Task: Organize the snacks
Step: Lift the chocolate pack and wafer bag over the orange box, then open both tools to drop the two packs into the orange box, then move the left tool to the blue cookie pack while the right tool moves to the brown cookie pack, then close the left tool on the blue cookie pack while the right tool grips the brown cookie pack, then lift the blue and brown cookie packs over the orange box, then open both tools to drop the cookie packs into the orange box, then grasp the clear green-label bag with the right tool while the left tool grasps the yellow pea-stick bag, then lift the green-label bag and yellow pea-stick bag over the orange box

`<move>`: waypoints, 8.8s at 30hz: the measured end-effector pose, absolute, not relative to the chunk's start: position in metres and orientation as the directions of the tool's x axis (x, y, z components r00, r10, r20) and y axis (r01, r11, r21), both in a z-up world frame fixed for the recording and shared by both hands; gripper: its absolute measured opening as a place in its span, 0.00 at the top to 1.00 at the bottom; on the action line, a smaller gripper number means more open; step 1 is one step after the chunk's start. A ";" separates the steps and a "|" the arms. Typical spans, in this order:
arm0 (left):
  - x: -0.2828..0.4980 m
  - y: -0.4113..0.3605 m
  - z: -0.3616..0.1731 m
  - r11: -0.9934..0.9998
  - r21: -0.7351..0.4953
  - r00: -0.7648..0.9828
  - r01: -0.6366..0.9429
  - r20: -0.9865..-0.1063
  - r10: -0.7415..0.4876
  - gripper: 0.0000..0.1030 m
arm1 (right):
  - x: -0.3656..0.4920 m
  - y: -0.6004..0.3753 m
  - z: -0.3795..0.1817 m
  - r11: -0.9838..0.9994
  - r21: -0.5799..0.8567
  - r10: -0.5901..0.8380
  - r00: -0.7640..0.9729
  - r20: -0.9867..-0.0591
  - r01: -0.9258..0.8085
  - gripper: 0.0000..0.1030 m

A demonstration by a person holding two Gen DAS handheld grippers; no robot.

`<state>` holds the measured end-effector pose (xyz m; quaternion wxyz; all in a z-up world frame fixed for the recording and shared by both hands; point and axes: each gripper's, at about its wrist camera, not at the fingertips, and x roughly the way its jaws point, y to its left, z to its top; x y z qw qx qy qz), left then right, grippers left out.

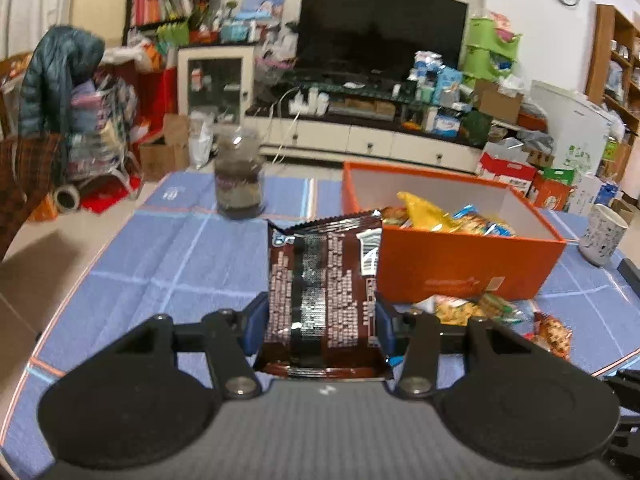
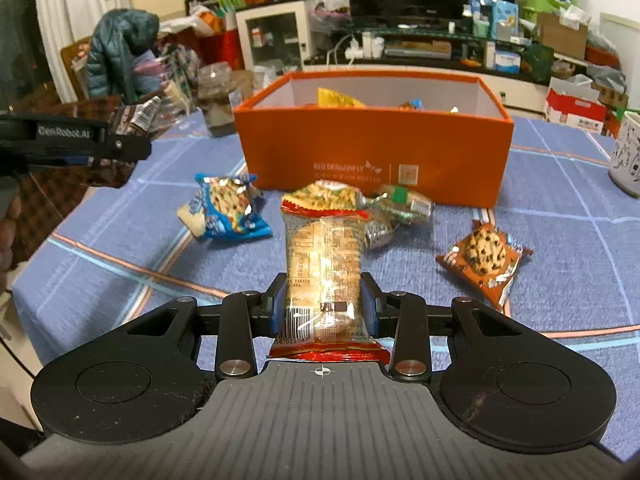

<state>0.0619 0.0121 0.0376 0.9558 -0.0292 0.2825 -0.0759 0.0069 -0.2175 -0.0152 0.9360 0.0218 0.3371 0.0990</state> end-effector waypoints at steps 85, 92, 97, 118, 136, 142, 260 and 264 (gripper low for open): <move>0.110 -0.057 -0.033 0.993 0.039 0.810 -0.108 -0.576 0.111 0.53 | 0.076 -0.332 -0.055 0.979 0.197 0.113 0.658 -0.744 0.055 0.57; 0.096 -0.047 -0.015 0.997 -0.004 0.818 -0.079 -0.572 0.062 0.53 | 0.074 -0.321 -0.055 0.989 0.145 0.089 0.664 -0.743 0.030 0.62; 0.091 -0.045 -0.010 0.998 0.000 0.821 -0.063 -0.568 0.052 0.53 | 0.067 -0.311 -0.048 0.996 0.087 0.071 0.694 -0.716 -0.012 0.65; 0.070 -0.068 0.012 0.997 0.067 0.872 0.038 -0.490 -0.001 0.53 | 0.045 -0.299 -0.014 0.996 0.009 0.072 0.789 -0.610 -0.084 0.65; 0.072 -0.078 0.008 0.992 0.102 0.822 0.079 -0.569 -0.007 0.53 | 0.041 -0.286 -0.004 0.994 0.012 0.096 0.803 -0.588 -0.110 0.65; 0.071 -0.076 0.026 0.993 0.069 0.843 0.094 -0.536 -0.043 0.53 | 0.031 -0.284 0.029 0.990 0.065 0.140 0.846 -0.514 -0.125 0.65; 0.114 -0.103 0.012 0.990 0.073 0.796 0.119 -0.603 -0.051 0.51 | 0.071 -0.263 0.018 0.990 -0.025 0.105 0.841 -0.531 -0.140 0.65; 0.115 -0.103 0.011 0.990 0.074 0.793 0.120 -0.607 -0.051 0.51 | 0.072 -0.262 0.017 0.990 -0.025 0.106 0.838 -0.535 -0.141 0.65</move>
